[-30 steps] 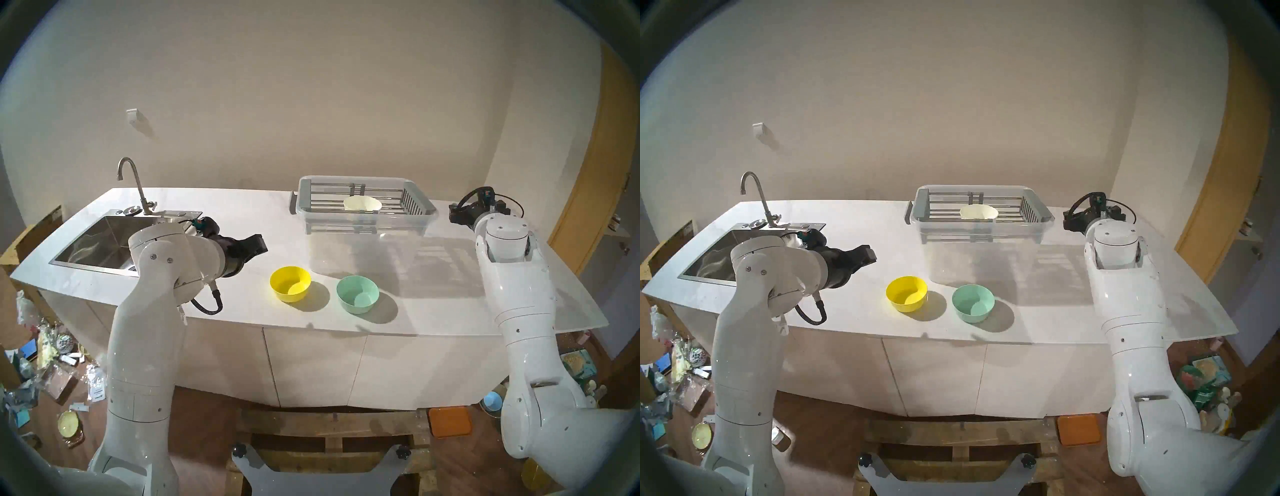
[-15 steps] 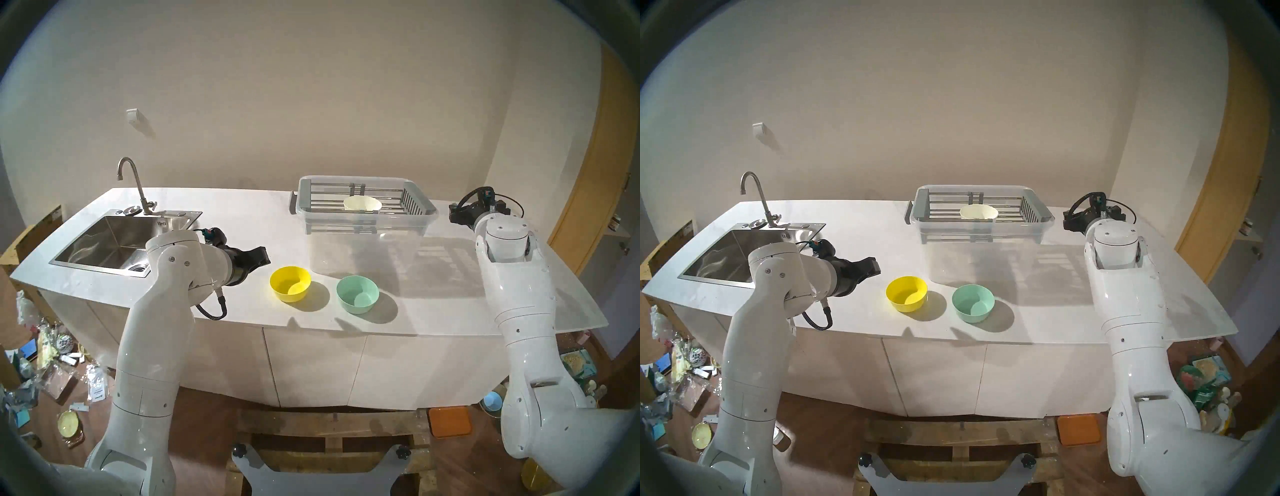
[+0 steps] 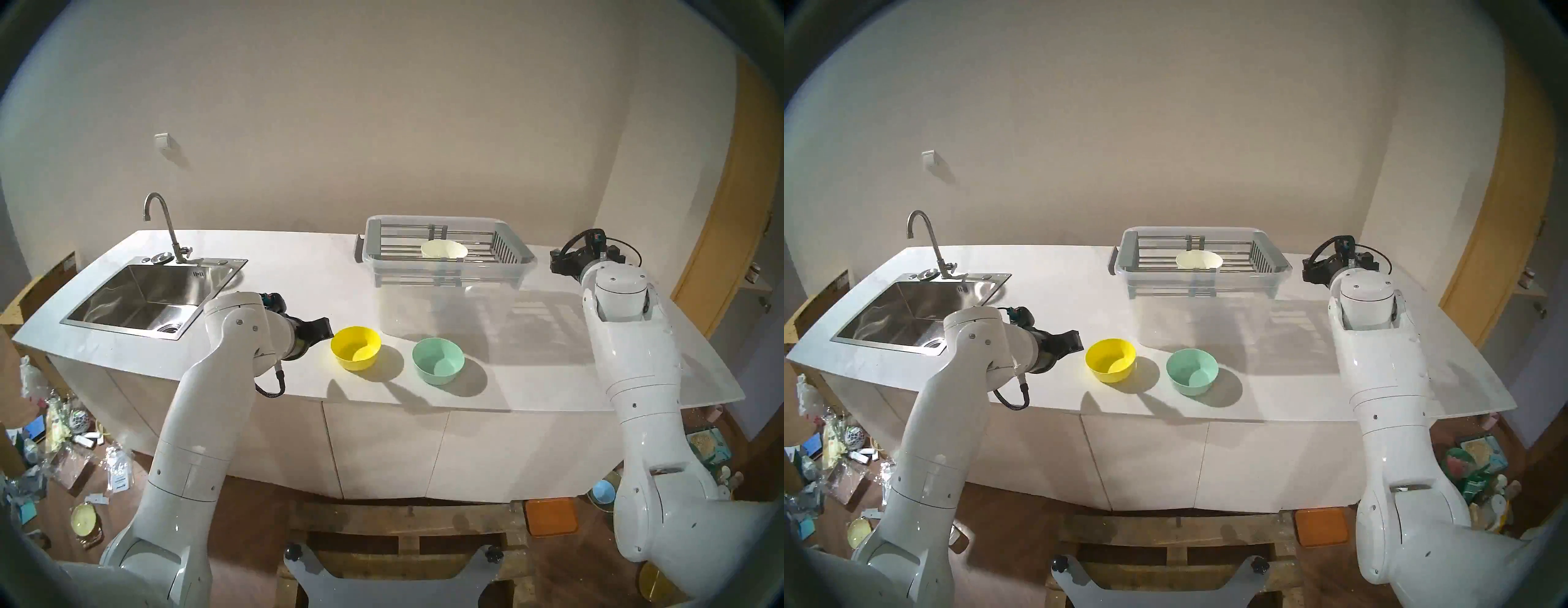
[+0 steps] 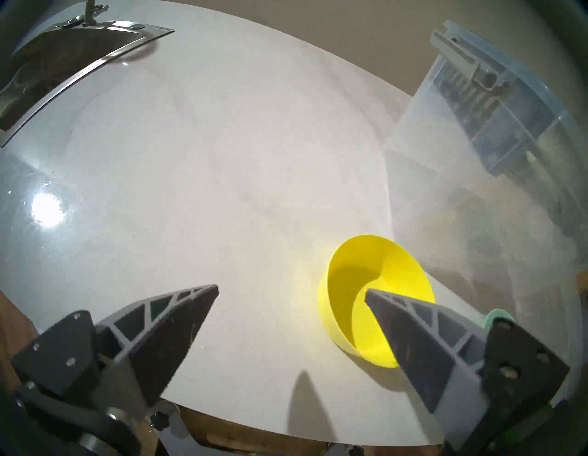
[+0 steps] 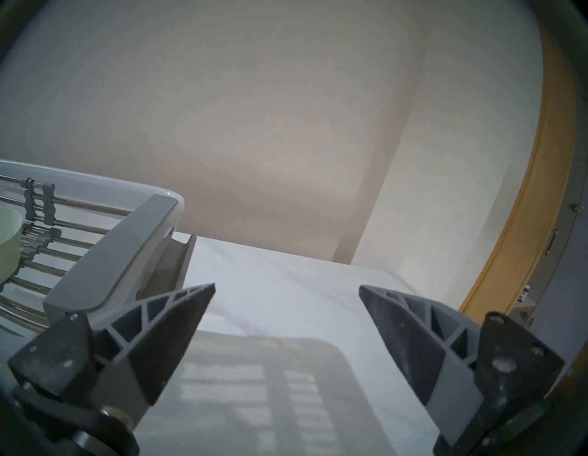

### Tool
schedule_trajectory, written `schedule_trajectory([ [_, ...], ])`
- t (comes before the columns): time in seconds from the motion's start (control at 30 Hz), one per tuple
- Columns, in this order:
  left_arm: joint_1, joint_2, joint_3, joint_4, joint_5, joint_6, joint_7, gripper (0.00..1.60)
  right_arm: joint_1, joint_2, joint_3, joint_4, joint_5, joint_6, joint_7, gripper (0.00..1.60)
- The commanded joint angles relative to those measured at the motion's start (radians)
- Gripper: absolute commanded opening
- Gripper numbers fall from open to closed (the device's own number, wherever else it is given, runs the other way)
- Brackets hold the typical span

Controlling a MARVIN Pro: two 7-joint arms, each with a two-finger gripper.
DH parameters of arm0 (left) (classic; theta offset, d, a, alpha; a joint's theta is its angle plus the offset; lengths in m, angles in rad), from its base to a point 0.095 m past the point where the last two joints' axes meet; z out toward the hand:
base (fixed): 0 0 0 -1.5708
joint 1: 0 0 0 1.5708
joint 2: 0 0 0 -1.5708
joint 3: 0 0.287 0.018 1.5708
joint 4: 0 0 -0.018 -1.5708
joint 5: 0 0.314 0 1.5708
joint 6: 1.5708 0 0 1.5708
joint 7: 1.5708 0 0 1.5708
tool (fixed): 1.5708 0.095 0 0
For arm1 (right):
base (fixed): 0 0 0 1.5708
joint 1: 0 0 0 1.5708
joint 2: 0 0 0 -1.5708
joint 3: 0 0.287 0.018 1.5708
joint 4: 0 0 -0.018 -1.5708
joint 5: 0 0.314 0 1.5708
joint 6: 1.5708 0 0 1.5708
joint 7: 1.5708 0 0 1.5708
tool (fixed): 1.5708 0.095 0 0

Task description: Place the plate or bowl neatly into the plate slot of the drying rack

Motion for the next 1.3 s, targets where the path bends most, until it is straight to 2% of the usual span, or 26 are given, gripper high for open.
schedule_trajectory([
  [0.0, -0.041, 0.001, 0.014, 0.011, 0.021, -0.034, -0.041, 1.60, 0.024, 0.003, 0.001, -0.027, -0.002, -0.019, -0.002, 1.60],
  [0.3, -0.051, 0.003, 0.045, 0.042, 0.030, -0.059, -0.087, 1.60, 0.024, 0.003, 0.000, -0.027, -0.001, -0.019, -0.002, 1.60],
  [0.63, -0.061, -0.001, 0.072, 0.053, 0.038, -0.068, -0.081, 1.60, 0.024, 0.003, 0.000, -0.027, -0.001, -0.019, -0.002, 1.60],
  [1.27, -0.073, -0.022, 0.080, 0.111, 0.037, -0.081, -0.078, 1.60, 0.024, 0.003, 0.000, -0.027, -0.001, -0.020, -0.002, 1.60],
])
